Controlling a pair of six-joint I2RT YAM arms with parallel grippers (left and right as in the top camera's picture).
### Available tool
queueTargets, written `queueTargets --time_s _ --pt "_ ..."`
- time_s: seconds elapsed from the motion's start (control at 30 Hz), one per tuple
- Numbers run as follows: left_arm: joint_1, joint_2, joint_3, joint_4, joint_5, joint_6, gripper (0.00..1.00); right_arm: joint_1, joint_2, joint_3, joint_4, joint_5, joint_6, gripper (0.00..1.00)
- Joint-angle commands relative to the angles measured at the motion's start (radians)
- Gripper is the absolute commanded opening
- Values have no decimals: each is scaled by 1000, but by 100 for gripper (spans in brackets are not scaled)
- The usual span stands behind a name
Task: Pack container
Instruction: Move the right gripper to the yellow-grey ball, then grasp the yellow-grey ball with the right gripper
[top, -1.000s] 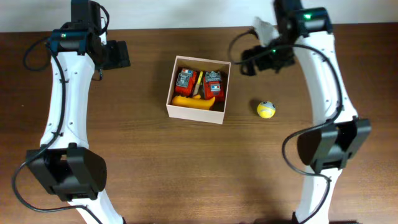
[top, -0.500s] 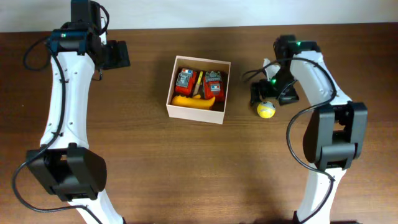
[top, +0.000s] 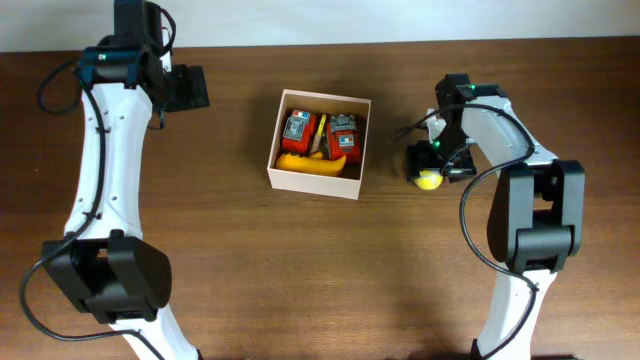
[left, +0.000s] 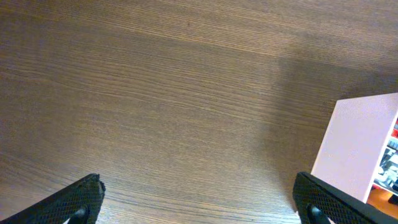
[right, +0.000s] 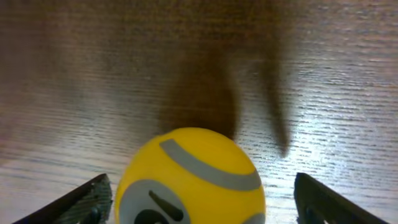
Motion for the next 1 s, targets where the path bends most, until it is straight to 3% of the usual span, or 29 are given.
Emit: queueTargets --time_s 0.0,0.23,0.63,0.97 --pt "2 -26 18 0 3 -9 99 3 -7 -9 5 16 13 84" --pt "2 -26 18 0 3 -9 99 3 -7 -9 6 15 12 65" --pt "2 -26 18 0 3 -9 99 3 -8 -7 8 4 12 45" --pt "2 -26 18 0 3 -9 99 3 -16 83 -72 -31 11 45"
